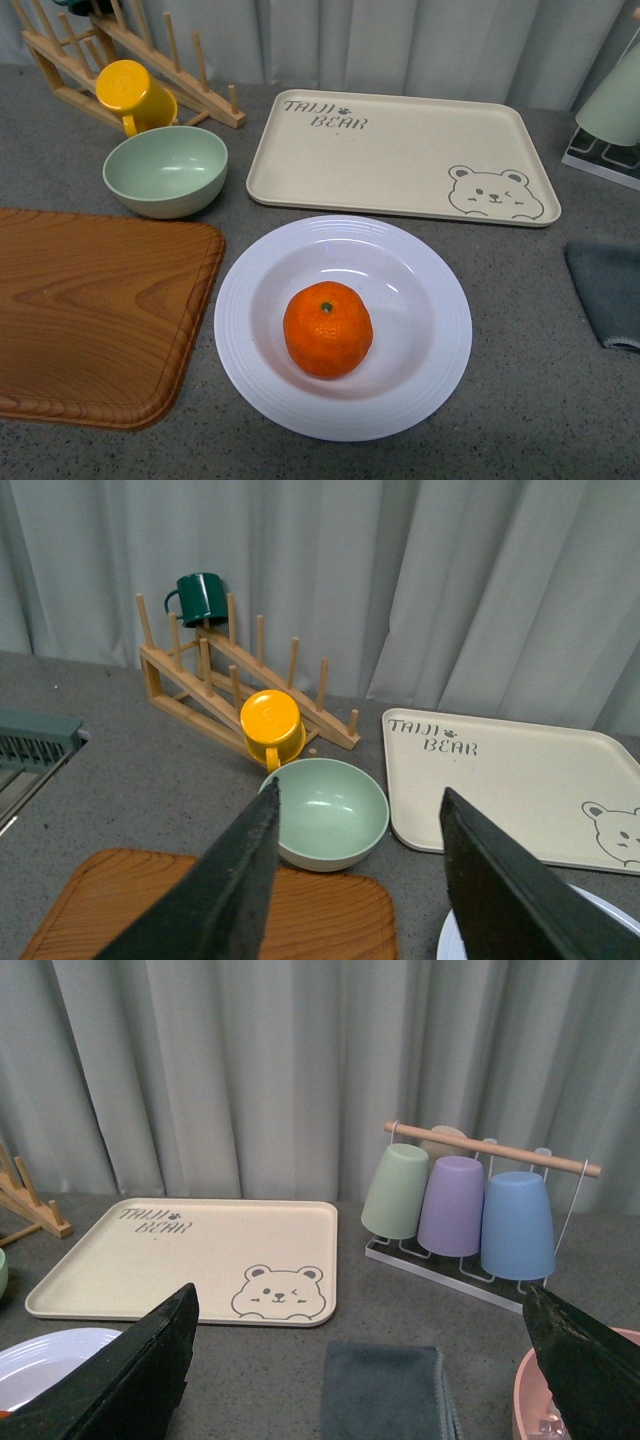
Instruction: Place orange and plate with both arms
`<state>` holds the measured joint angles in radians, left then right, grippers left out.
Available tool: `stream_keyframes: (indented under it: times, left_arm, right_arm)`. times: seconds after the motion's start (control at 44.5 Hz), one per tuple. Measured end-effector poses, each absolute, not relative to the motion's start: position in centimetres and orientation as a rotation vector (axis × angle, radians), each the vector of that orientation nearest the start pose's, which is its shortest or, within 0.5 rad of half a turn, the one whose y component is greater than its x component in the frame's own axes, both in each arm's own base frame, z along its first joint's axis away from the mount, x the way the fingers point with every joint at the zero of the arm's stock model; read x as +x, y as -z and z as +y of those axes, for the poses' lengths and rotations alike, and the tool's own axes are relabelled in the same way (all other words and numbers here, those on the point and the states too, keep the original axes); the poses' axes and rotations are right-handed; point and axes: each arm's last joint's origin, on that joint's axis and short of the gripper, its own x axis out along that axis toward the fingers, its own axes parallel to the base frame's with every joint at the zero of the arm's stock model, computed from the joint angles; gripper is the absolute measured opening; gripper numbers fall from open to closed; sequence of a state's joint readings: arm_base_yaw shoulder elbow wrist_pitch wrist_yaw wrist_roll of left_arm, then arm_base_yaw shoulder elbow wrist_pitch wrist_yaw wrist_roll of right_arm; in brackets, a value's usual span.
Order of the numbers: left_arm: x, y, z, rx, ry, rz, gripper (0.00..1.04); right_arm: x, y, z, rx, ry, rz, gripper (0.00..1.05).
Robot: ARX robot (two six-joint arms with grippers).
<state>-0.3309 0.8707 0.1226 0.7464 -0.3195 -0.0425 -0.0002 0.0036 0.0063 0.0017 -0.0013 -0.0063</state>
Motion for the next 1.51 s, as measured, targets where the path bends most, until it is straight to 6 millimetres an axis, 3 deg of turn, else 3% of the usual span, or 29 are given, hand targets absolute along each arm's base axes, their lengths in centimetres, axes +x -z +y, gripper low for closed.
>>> stream_keyframes:
  times: [0.247, 0.742, 1.506]
  left_arm:
    - [14.3, -17.4, -2.5, -0.016, 0.009, 0.011, 0.04]
    - [12.5, -17.2, -0.1, -0.007, -0.005, -0.018, 0.04]
    - [10.7, -17.3, 0.0, -0.007, 0.000, -0.023, 0.04]
  right_arm:
    - [9.8, -16.5, 0.0, -0.006, -0.001, -0.004, 0.95]
    - [9.8, -16.5, 0.0, -0.006, -0.001, -0.004, 0.95]
    - [9.8, -16.5, 0.0, -0.006, -0.001, -0.004, 0.95]
